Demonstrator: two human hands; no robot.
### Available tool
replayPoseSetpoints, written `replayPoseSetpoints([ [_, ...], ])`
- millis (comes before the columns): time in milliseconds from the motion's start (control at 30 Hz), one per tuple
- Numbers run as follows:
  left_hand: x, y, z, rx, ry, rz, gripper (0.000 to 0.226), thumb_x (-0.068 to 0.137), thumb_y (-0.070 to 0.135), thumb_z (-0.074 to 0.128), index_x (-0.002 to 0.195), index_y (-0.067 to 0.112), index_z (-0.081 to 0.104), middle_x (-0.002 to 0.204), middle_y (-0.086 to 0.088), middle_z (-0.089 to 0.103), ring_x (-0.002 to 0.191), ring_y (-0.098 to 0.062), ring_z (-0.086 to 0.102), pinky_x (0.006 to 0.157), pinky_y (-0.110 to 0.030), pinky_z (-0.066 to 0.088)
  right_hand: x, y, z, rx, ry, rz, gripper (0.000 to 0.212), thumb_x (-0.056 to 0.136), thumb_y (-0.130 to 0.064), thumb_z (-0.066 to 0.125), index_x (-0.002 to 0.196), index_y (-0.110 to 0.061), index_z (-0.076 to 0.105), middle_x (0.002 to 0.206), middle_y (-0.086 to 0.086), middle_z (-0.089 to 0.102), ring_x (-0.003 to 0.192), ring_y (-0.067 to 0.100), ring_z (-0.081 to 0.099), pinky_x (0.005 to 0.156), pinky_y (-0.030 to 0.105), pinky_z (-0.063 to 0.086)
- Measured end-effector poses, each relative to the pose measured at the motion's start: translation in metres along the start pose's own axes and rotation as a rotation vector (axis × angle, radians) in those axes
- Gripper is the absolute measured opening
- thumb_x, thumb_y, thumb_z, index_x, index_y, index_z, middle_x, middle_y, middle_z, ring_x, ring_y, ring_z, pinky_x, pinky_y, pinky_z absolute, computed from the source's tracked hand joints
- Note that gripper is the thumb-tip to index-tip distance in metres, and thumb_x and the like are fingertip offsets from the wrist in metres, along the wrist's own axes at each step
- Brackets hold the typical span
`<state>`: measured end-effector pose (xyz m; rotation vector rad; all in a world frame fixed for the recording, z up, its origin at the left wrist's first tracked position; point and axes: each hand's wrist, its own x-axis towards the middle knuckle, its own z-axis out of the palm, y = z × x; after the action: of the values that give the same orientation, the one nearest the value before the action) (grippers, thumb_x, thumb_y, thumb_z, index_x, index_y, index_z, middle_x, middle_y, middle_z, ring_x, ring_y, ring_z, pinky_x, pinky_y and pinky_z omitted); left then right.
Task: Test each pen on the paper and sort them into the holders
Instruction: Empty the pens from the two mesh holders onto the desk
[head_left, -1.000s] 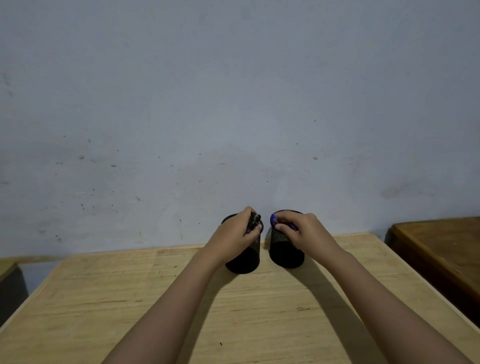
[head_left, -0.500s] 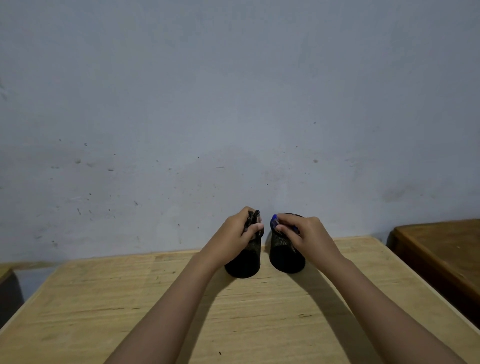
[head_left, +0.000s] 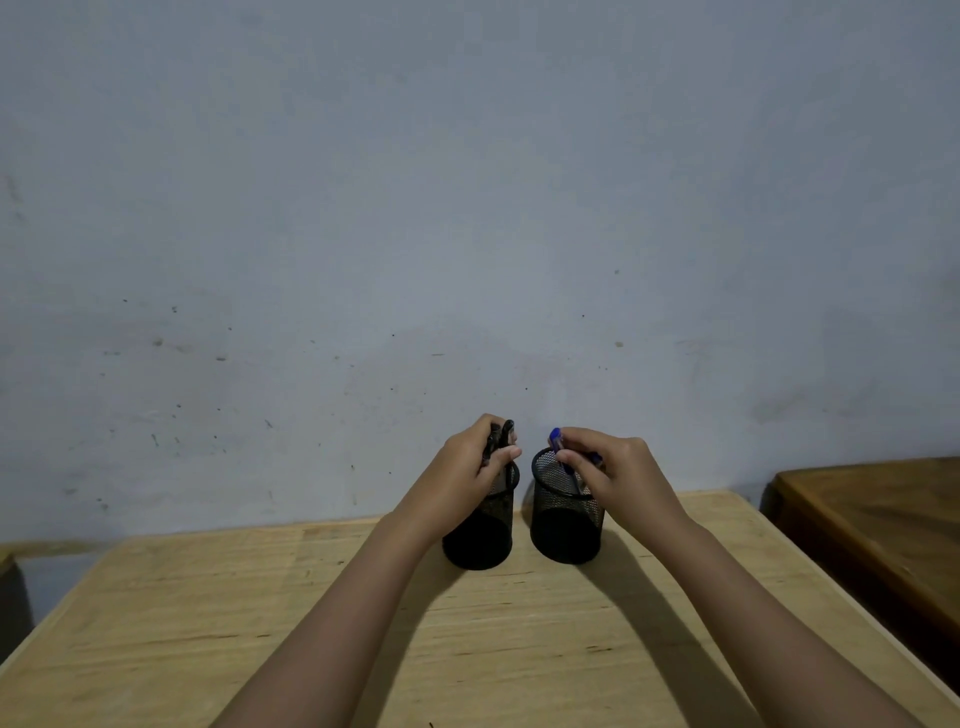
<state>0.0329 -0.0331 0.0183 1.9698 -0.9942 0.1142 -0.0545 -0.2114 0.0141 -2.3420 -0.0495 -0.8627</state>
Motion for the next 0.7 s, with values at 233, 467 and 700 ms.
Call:
replayPoseSetpoints([
  [233, -0.003, 0.03, -0.025, -0.003, 0.056, 0.052, 0.009, 0.095, 0.029, 0.05, 0.099, 0.022, 0.053, 0.092, -0.004, 0.065, 0.084, -0.019, 0.062, 0.078, -0.034, 0.049, 0.004, -0.023, -0.021, 0.009, 0.032, -0.054, 0.013, 0.086, -0.016, 0.063, 0.098, -0.015, 0.07, 0.077, 0.007, 0.072, 0.072, 0.028, 0.066, 0.07, 0.043, 0.052],
  [467, -0.019, 0.078, -0.063, 0.036, 0.08, 0.133, 0.01, 0.095, 0.027, 0.05, 0.1, 0.018, 0.053, 0.095, -0.006, 0.065, 0.086, -0.022, 0.06, 0.079, -0.034, 0.048, 0.001, -0.063, -0.051, -0.028, 0.04, -0.167, 0.015, 0.087, -0.017, 0.063, 0.1, -0.015, 0.069, 0.074, 0.006, 0.071, 0.066, 0.028, 0.062, 0.065, 0.038, 0.051],
  [700, -0.067, 0.084, -0.073, 0.282, -0.126, 0.08, 0.013, 0.096, 0.027, 0.047, 0.106, 0.018, 0.048, 0.086, 0.009, 0.056, 0.059, 0.001, 0.047, 0.055, -0.019, 0.034, -0.039, -0.083, -0.045, -0.194, -0.206, -0.225, 0.013, 0.09, -0.023, 0.057, 0.099, -0.022, 0.067, 0.074, -0.009, 0.063, 0.059, 0.009, 0.052, 0.058, 0.023, 0.04],
])
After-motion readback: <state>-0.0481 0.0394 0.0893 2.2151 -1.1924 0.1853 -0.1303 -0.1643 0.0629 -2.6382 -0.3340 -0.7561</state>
